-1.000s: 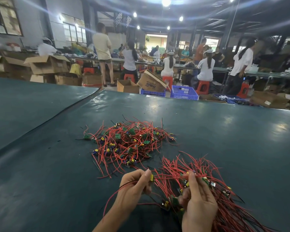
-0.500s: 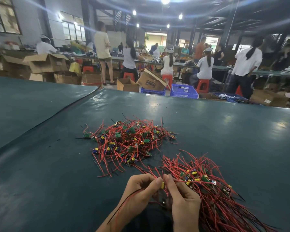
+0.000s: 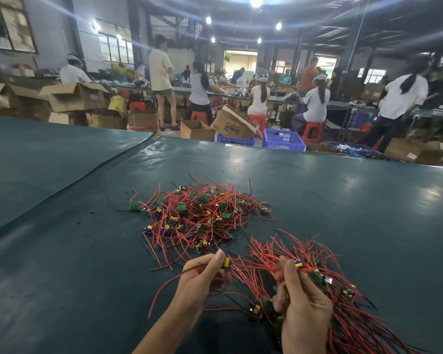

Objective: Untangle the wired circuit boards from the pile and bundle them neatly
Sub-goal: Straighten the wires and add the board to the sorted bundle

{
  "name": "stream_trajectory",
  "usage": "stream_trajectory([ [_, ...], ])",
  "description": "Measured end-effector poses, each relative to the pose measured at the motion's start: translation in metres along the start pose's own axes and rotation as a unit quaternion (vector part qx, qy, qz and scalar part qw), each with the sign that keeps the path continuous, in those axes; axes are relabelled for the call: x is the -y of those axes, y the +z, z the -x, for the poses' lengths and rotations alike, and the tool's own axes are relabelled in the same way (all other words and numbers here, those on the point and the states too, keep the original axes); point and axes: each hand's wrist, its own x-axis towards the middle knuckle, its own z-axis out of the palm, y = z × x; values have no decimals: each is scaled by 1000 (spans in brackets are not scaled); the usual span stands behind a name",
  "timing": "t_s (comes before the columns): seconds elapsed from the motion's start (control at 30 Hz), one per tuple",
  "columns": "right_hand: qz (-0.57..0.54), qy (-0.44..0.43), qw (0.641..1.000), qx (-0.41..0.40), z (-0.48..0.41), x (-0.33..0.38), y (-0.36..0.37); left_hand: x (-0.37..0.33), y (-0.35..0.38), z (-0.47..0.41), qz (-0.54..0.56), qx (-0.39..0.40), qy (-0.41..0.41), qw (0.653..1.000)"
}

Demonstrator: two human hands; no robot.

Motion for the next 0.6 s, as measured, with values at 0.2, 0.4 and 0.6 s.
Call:
stream_trajectory([
  [0.2,66,-36,996,51,6,-4,2,0,0,-3,165,-20,-101,981],
  [0.4,61,-24,986,156,10,-6,1,-3,-3,-4,193,-46,-163,966],
  [0.6,-3,108,981,161,7,-12,4,-1,-6,-6,279,-1,-157,947],
])
